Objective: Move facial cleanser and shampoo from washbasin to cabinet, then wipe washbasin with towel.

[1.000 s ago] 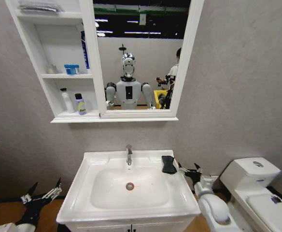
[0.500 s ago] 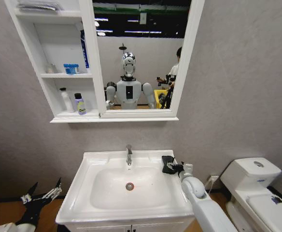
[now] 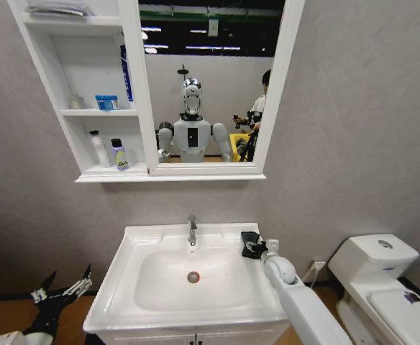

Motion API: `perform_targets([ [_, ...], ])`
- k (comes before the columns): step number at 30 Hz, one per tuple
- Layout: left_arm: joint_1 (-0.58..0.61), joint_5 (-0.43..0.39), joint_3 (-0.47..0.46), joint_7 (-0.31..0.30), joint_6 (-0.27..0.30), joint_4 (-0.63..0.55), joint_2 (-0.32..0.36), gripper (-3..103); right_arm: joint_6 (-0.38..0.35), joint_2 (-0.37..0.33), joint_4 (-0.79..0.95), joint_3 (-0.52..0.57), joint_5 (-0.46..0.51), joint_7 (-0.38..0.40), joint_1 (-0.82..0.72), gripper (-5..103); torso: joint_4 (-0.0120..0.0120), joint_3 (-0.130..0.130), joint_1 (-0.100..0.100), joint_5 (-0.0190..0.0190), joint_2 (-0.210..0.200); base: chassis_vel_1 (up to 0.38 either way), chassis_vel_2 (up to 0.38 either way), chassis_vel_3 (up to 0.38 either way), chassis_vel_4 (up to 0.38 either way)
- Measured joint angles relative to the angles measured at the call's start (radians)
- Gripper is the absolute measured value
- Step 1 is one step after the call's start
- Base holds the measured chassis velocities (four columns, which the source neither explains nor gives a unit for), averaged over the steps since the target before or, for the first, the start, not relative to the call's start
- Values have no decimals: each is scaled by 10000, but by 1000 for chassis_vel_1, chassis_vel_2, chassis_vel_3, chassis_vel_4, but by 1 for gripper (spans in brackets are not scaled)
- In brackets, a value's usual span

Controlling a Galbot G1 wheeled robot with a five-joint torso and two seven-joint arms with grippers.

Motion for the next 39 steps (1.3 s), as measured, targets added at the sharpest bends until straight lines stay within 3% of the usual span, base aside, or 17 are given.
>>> perform_targets([
  [1, 0, 0, 0, 0, 0, 0, 0, 100, 30, 63, -134, -52, -34, -205, 80, 50, -1, 0, 0, 0, 0, 0, 0, 0, 0],
  [3, 0, 0, 0, 0, 0, 0, 0, 100, 39, 122, -191, -90, -48, -263, 134, 50, -1, 0, 0, -1, 0, 0, 0, 0, 0],
  [5, 0, 0, 0, 0, 0, 1, 0, 100, 64, 297, -308, -161, -56, -295, 265, 40, 0, 0, 0, -1, 0, 0, 0, 0, 0],
  [10, 0, 0, 0, 0, 0, 0, 0, 100, 115, 528, -531, -215, -118, -274, 433, 34, 2, 0, -1, -1, 0, 0, 0, 0, 0],
  [14, 0, 0, 0, 0, 0, 1, 0, 100, 132, 644, -582, -207, -238, -286, 416, 42, 1, 0, -2, -1, 0, 0, 0, 0, 0],
  [22, 0, 0, 0, 0, 0, 1, 0, 100, 178, 680, -701, -183, -343, -433, 370, 75, 0, 0, -2, -1, 0, 0, 0, 0, 0],
  [27, 0, 0, 0, 0, 0, 0, 0, 100, 235, 676, -809, -214, -356, -461, 428, 80, 0, 0, -1, -1, 0, 0, 0, 0, 0],
  [29, 0, 0, 0, 0, 0, 0, 0, 100, 255, 676, -830, -223, -359, -465, 439, 76, 1, 0, -2, -1, 0, 0, 0, 0, 0],
  [31, 0, 0, 0, 0, 0, 1, 0, 100, 294, 679, -840, -241, -360, -467, 444, 60, 1, 0, -1, -1, 0, 0, 0, 0, 0],
  [33, 0, 0, 0, 0, 0, 1, 0, 100, 307, 678, -840, -243, -359, -466, 444, 60, 2, 0, -2, 0, 1, 0, 0, 0, 0],
  [35, 0, 0, 0, 0, 0, 0, 0, 100, 319, 662, -796, -231, -351, -426, 403, 48, 2, 0, -1, 0, 0, 0, 0, 0, 0],
  [39, 0, 0, 0, 0, 0, 1, 0, 100, 325, 624, -741, -160, -341, -389, 312, 37, 3, 0, -1, 0, 0, 0, 0, 0, 0],
])
